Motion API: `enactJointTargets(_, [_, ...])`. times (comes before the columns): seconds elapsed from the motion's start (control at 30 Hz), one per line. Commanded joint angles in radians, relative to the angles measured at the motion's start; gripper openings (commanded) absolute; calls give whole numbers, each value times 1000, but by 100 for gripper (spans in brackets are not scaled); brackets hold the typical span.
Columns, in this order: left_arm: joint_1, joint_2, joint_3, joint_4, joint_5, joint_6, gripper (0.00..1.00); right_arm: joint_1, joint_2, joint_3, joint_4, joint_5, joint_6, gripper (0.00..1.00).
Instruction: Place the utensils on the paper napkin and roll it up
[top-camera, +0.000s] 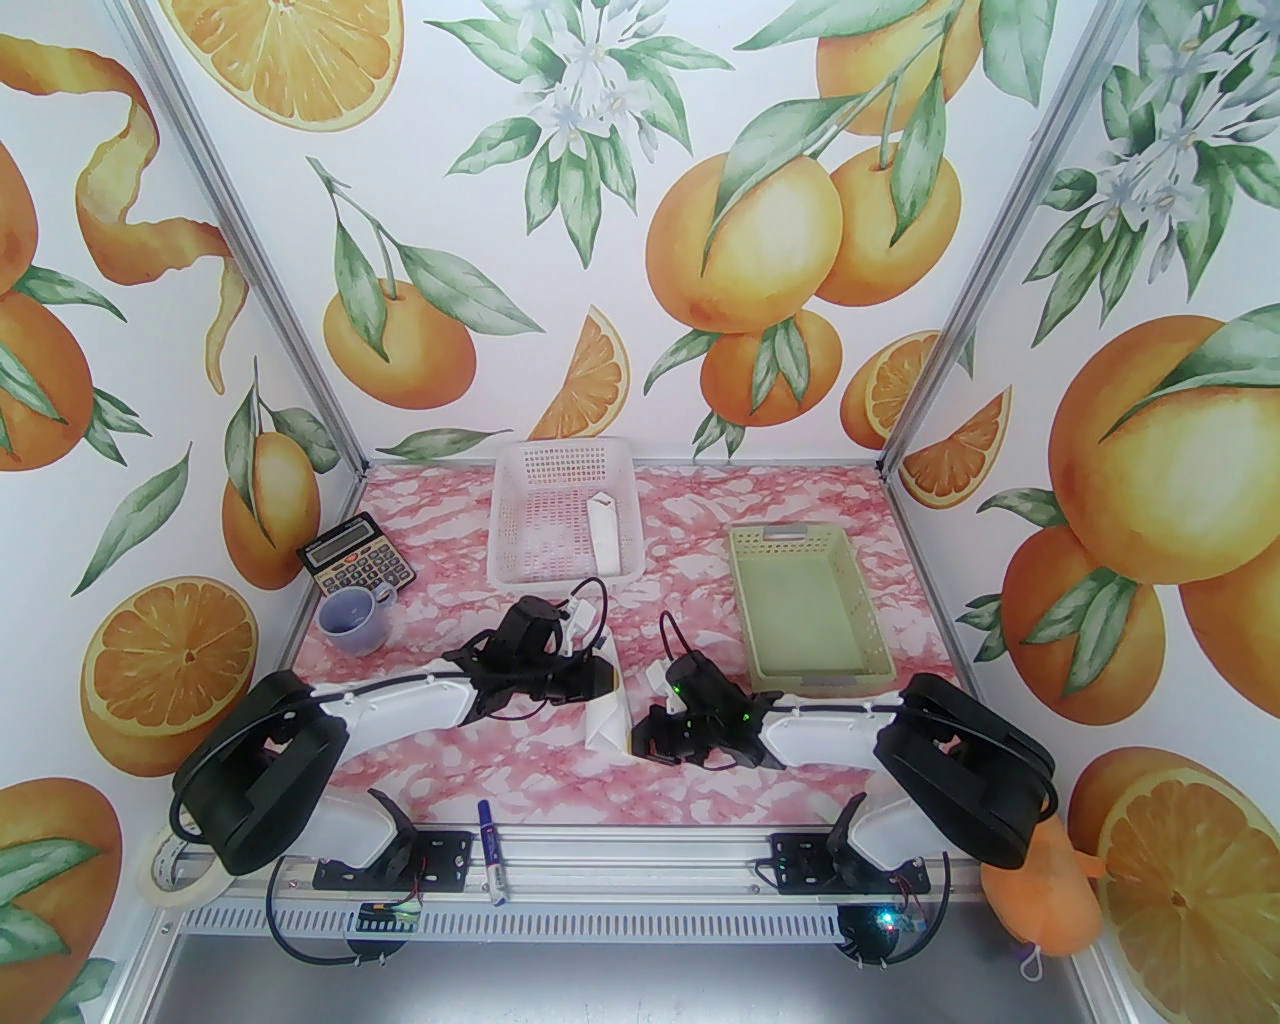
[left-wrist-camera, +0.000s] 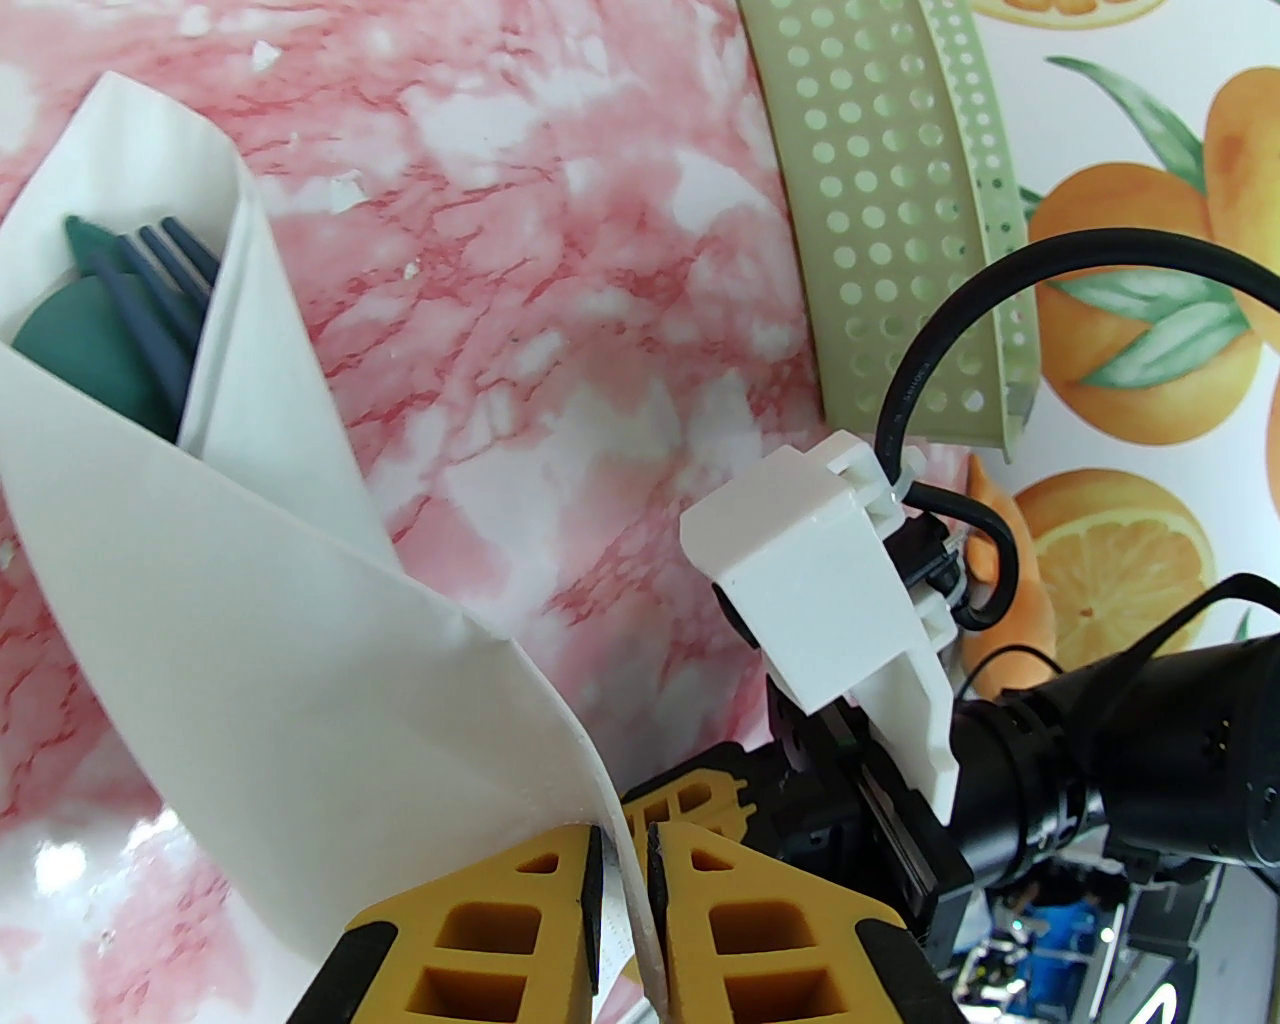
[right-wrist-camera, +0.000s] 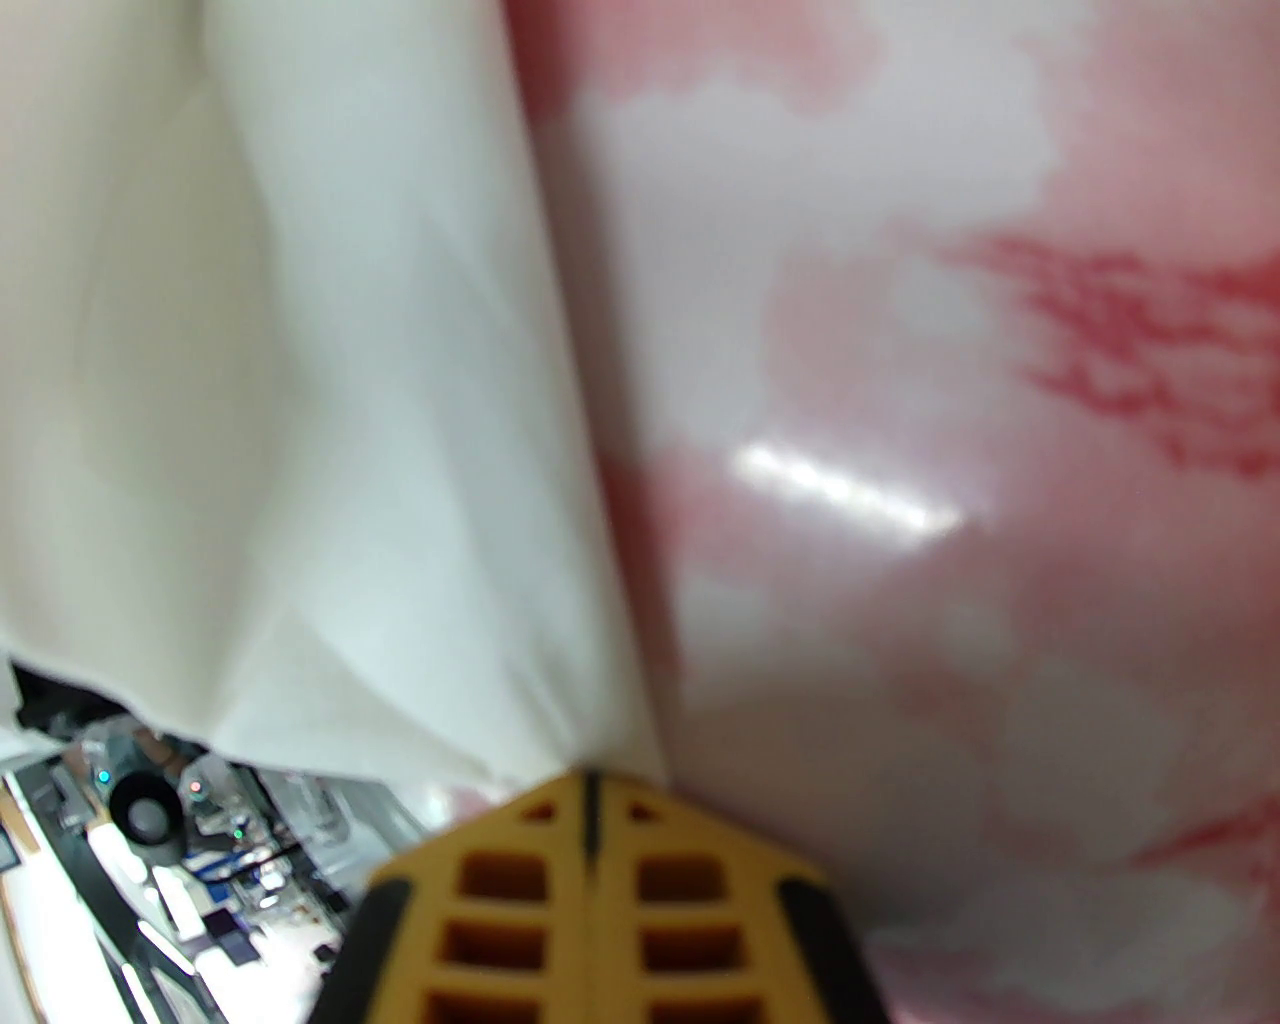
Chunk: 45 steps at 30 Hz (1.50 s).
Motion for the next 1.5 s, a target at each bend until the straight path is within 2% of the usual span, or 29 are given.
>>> enactJointTargets(0.0, [-10,33,47,55,-23,6,18,7,57,-33,-162,84,-18,0])
enactJointTargets(0.7, [-27,205,143,128,-36,32,18,8,59,-36,-166,86,-21,0])
enactJointTargets(1.47, [-31,293,172,155,-42,48,16,9,69,-22,-180,78,-34,0])
